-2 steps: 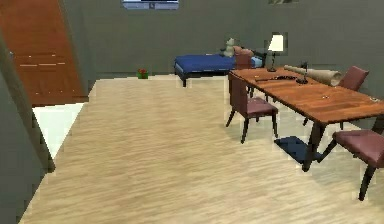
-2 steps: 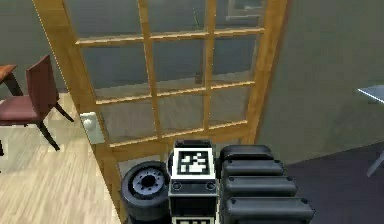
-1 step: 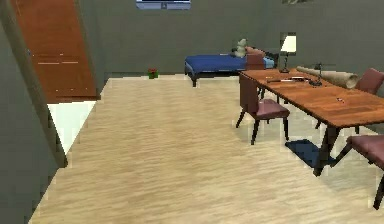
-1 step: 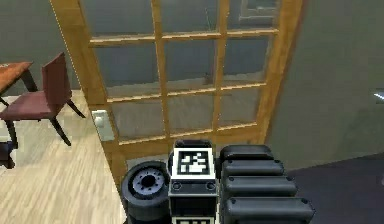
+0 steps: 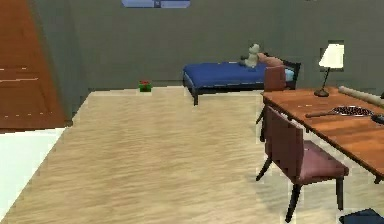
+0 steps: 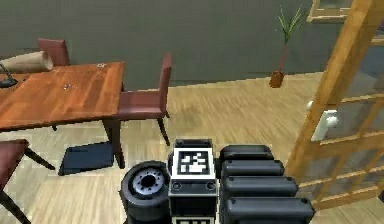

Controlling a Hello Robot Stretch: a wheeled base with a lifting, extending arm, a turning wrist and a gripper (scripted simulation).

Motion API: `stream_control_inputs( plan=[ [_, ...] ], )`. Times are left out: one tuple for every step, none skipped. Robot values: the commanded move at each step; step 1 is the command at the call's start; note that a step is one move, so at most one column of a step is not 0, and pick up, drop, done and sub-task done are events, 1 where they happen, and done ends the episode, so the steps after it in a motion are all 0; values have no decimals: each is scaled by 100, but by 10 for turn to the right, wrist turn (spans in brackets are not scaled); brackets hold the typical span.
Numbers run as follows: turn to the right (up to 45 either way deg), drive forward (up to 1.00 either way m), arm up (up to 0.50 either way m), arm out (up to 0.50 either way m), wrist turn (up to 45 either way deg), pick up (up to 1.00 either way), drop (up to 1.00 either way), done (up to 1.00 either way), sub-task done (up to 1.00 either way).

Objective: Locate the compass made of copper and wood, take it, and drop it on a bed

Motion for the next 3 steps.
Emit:
stream_control_inputs(
  plan=[
    [-30,0,0,0,0,0,0,0,0],
    [0,100,0,0,0,0,0,0,0],
    [-30,0,0,0,0,0,0,0,0]
  ],
)
